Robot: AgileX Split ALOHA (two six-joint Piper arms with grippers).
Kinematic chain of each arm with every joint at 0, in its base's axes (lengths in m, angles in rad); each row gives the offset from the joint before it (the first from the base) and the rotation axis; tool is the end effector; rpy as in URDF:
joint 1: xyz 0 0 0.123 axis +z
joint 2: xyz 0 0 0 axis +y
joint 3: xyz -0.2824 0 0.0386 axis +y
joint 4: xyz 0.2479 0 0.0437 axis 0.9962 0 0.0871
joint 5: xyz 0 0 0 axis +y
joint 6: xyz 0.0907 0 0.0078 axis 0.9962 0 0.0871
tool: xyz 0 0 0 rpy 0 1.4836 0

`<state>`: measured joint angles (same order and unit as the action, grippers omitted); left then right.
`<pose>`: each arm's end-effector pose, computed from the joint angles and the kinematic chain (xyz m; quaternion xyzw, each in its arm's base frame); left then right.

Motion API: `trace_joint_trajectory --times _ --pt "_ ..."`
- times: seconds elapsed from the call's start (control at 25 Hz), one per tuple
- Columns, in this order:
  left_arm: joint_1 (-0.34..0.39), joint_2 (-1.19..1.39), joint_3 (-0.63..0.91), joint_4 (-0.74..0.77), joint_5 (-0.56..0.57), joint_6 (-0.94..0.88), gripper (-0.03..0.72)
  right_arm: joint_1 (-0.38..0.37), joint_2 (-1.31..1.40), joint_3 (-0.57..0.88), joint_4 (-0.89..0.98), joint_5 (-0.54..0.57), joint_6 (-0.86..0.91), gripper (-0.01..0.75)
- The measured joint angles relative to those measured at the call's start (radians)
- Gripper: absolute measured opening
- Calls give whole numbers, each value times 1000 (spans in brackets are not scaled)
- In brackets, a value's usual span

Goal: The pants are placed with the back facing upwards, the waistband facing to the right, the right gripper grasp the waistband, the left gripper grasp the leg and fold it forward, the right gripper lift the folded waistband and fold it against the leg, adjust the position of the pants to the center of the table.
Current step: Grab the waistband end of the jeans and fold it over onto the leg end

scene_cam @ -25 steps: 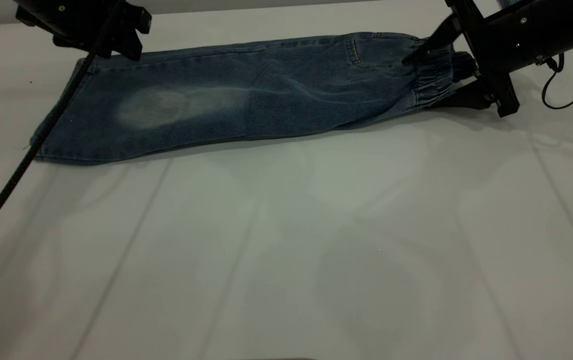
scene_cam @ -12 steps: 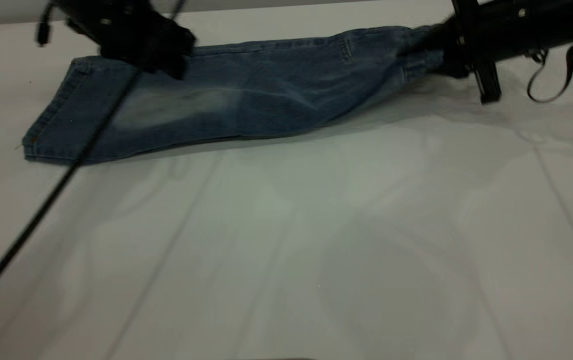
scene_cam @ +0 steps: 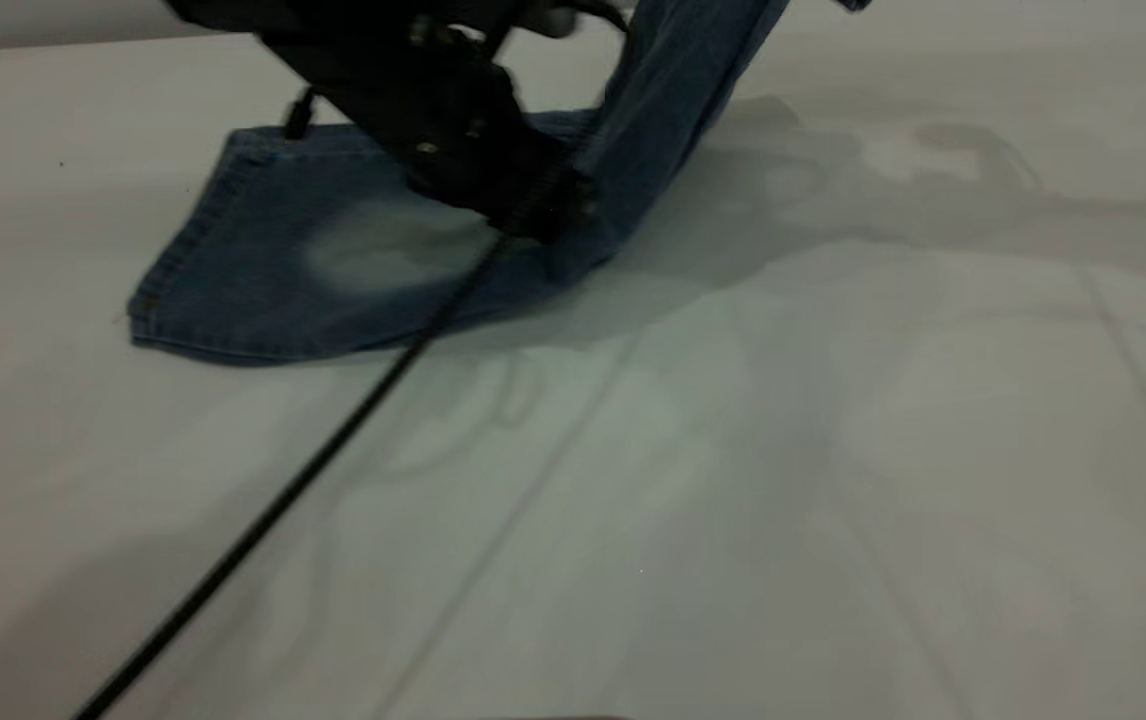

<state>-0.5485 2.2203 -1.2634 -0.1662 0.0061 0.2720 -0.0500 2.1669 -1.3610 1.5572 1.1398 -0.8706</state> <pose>0.3739 -0.2286 0.0771 0.3023 0.8903 -0.0752 0.3322 0.4251 0.0616 0.1606 0.0691 0.7984 0.5734 0.1704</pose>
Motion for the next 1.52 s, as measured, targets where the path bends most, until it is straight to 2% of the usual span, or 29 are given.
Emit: trace_joint_trajectory --times 0.12,0.2,0.68,0.84,1.0,1.24,1.4,1.52 --pt "-35 0 0 0 -6 4 340 2 -34 0 -88 8 2 88" --pt "-31 -4 0 0 2 4 340 2 -47 0 -136 11 7 88" --pt "112 -255 0 1 65 4 340 10 -177 0 -170 24 -29 87" --pt "148 -377 1 1 93 4 340 78 -178 0 -176 0 -54 87" --pt "152 -518 3 2 103 6 340 197 -178 1 -180 -160 -96 87" --pt "152 -718 3 3 92 10 340 378 -161 1 -150 -458 -169 87" --pt "152 -807 3 3 74 11 340 499 -115 1 -60 -634 -278 87" --pt "152 -843 3 3 77 11 340 570 -58 -6 48 -725 -408 87"
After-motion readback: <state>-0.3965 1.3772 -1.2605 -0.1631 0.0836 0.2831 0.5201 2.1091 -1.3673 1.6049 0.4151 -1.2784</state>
